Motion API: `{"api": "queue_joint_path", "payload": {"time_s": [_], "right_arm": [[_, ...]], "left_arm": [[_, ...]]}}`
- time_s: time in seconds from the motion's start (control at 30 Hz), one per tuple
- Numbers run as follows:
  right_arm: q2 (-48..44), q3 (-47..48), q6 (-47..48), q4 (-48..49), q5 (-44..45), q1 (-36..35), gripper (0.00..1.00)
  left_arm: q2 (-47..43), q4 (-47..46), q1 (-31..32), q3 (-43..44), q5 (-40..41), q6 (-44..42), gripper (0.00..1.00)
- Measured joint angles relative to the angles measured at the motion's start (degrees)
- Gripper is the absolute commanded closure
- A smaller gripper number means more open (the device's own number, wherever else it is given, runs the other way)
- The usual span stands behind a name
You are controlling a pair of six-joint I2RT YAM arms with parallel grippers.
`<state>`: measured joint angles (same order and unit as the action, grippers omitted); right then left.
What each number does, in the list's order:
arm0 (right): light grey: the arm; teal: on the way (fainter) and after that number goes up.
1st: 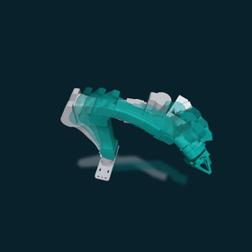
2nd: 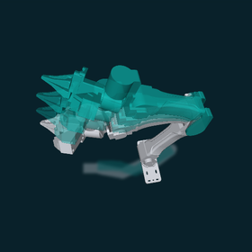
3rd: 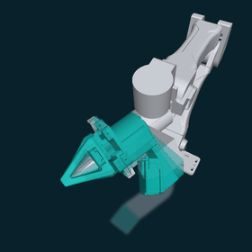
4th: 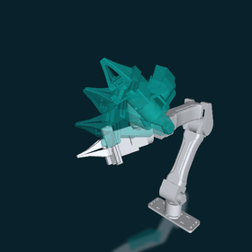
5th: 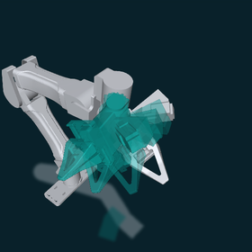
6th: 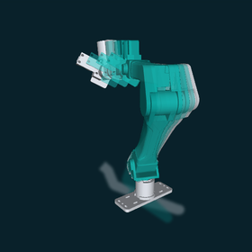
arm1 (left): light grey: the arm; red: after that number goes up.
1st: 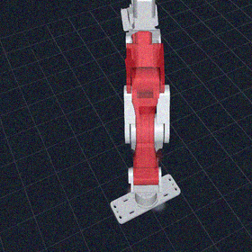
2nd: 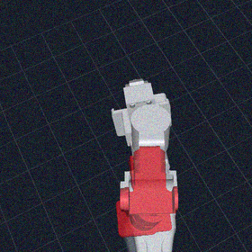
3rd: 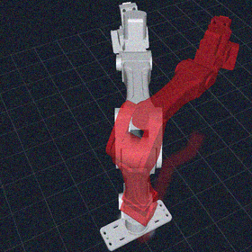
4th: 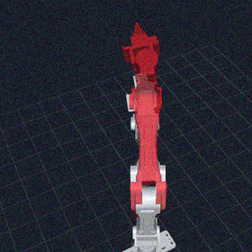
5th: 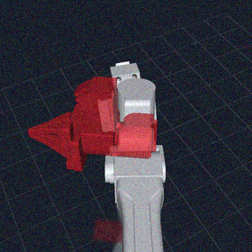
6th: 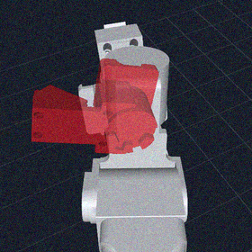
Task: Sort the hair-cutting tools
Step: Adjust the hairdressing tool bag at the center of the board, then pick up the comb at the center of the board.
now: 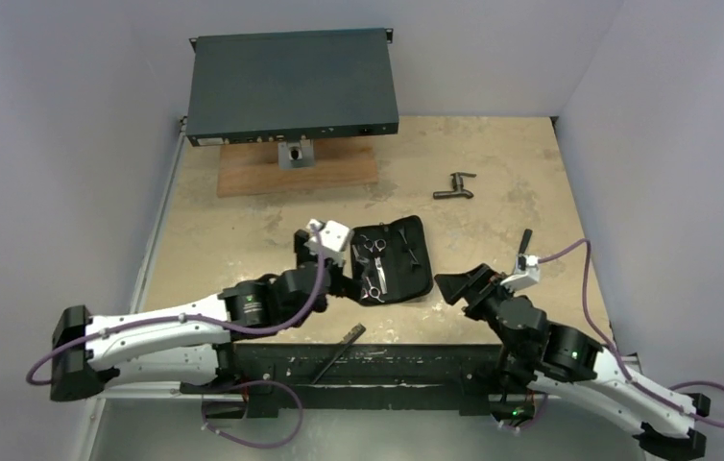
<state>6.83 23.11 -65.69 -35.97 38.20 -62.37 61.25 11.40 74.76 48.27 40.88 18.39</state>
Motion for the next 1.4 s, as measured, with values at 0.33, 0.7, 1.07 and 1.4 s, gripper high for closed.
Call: {"api": "queue_joint_path", "payload": {"time_s": [0.33, 0.7, 1.07, 1.4], "right_arm": [[26.4, -0.9, 7.6, 16.6, -0.7, 1.6, 0.07], [41.1, 1.9, 17.7, 32.5, -17.6, 30.2, 0.08], [50.5, -3.6, 18.6, 47.8, -30.7, 35.8, 0.11], [49.3, -3.9, 20.6, 48.3, -32.2, 36.6, 0.14]], "left_arm": [[-10.8, -6.4, -13.9, -27.0, -13.0, 24.6, 0.0], [-3.1, -20.7, -28.7, -27.2, -27.6, 34.2, 0.04], [13.5, -36.2, -33.6, -27.9, -40.7, 42.4, 0.11], [12.0, -33.7, -34.6, -27.9, -41.6, 41.9, 0.18]]}}
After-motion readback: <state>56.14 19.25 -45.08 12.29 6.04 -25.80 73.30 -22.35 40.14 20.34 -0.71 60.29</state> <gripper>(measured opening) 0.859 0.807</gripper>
